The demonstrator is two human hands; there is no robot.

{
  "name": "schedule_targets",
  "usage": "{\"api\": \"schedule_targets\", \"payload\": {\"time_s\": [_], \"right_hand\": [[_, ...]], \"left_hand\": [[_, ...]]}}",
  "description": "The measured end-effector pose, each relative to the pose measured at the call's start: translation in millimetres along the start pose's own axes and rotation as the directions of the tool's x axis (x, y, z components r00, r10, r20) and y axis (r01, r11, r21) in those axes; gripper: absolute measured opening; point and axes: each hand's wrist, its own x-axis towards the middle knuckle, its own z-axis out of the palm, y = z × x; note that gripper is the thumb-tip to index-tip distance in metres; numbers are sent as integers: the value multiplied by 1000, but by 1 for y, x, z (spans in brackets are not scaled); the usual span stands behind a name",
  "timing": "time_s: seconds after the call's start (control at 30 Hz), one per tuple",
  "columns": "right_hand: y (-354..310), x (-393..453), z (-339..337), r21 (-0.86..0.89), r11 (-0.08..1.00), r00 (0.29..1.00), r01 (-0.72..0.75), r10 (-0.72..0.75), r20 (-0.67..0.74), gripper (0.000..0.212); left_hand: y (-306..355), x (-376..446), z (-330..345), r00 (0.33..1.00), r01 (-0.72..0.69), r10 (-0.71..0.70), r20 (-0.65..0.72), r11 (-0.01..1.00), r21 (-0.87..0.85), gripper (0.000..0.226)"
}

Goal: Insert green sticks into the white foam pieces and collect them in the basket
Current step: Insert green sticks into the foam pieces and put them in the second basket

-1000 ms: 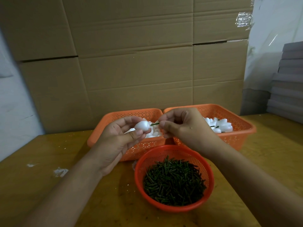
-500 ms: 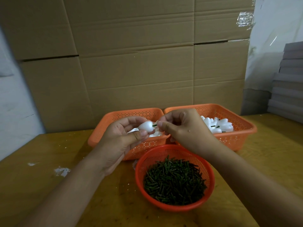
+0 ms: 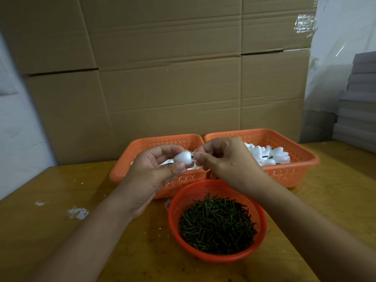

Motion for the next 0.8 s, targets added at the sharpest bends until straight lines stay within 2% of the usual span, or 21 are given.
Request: {"api": "schedule_targets", "payload": {"time_s": [0.13,0.43,0.63,0.8], "right_hand": [[2,0,-1,51,996,994,-78,73,86,10],[-5,-8,8,219,946,947,-238,177,267,13],[-9,-10,8,245,929,935,-278,202,292,12],[-11,-10,11,280,914,941,-294,224,255,11]], "left_hand": [[5,1,-4,1000,-28,28,7,999,43,42],[8,0,-6,998,-40,36,47,997,69,33],[8,0,-5,998,-31,26,51,994,108,32],[8,0,-3,998,-41,38,43,995,89,40]]}}
